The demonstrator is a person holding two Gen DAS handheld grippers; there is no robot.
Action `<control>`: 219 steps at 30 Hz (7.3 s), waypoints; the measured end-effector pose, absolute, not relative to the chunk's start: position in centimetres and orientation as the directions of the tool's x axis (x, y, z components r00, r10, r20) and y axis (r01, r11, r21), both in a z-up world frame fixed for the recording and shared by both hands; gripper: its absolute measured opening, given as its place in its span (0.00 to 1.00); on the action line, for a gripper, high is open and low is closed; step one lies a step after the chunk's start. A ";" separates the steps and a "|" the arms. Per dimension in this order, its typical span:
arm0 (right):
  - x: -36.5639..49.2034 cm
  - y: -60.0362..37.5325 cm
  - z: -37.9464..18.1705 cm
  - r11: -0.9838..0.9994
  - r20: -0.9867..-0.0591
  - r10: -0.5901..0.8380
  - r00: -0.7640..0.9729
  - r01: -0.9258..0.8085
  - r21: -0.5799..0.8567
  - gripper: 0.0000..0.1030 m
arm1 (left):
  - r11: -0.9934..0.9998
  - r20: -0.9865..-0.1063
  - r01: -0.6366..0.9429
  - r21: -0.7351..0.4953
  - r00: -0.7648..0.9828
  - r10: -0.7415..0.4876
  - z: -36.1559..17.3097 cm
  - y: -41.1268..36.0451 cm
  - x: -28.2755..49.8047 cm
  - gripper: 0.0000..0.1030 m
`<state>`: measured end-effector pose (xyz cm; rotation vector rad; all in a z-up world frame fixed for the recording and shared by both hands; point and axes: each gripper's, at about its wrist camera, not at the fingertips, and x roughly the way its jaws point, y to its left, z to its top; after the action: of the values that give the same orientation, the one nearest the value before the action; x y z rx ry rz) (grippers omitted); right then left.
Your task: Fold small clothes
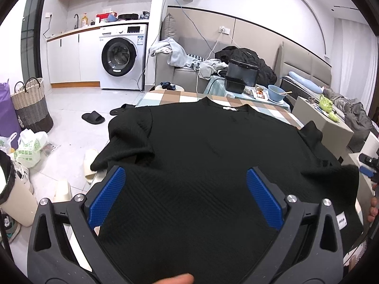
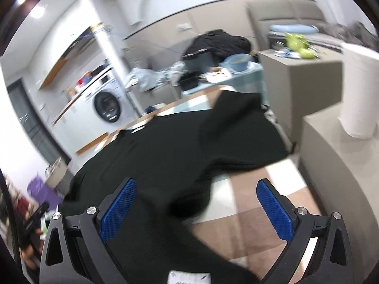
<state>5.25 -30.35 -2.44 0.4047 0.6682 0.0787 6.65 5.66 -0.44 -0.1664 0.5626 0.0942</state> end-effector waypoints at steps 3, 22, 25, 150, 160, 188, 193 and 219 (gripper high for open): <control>6.7 -31.8 -2.7 0.918 -0.625 0.160 0.764 0.118 0.380 1.00 | 0.981 -0.539 -0.132 -0.146 0.842 0.033 -0.1 6.1 8.0 0.92; 15.4 -40.1 -9.2 0.788 -0.730 0.169 0.663 0.354 0.503 0.74 | 0.964 -0.610 -0.223 -0.146 0.788 0.089 -2.4 9.5 14.8 0.92; 16.3 -39.8 -9.2 0.816 -0.747 0.118 0.654 0.364 0.448 0.57 | 0.960 -0.611 -0.232 -0.155 0.786 0.091 -2.8 10.2 14.9 0.92; 7.8 -34.0 -4.9 0.879 -0.706 0.409 0.579 -0.041 0.475 0.64 | 0.950 -0.681 -0.172 -0.259 0.730 -0.054 -5.3 12.2 14.9 0.66; 4.7 -33.0 -5.9 0.811 -0.666 0.570 0.481 -0.198 0.551 0.65 | 0.901 -0.769 -0.338 -0.272 0.639 0.008 -9.5 17.7 9.5 0.66; 14.6 -31.9 -4.8 0.913 -0.669 0.327 0.667 -0.040 0.406 0.15 | 0.890 -0.711 -0.341 -0.302 0.702 0.028 -6.7 20.5 19.4 0.04; 14.0 -33.9 -6.7 0.908 -0.715 0.295 0.634 0.046 0.415 0.45 | 0.888 -0.755 -0.369 -0.273 0.655 0.040 -8.4 19.9 19.9 0.29; 16.1 -30.2 -9.6 0.897 -0.752 0.418 0.509 -0.101 0.430 0.34 | 0.942 -0.794 -0.248 -0.225 0.607 -0.030 -11.8 14.4 23.0 0.31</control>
<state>16.11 -30.16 -9.59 0.3539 0.9923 0.3205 23.02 14.38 -11.81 -0.3295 0.9139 0.1289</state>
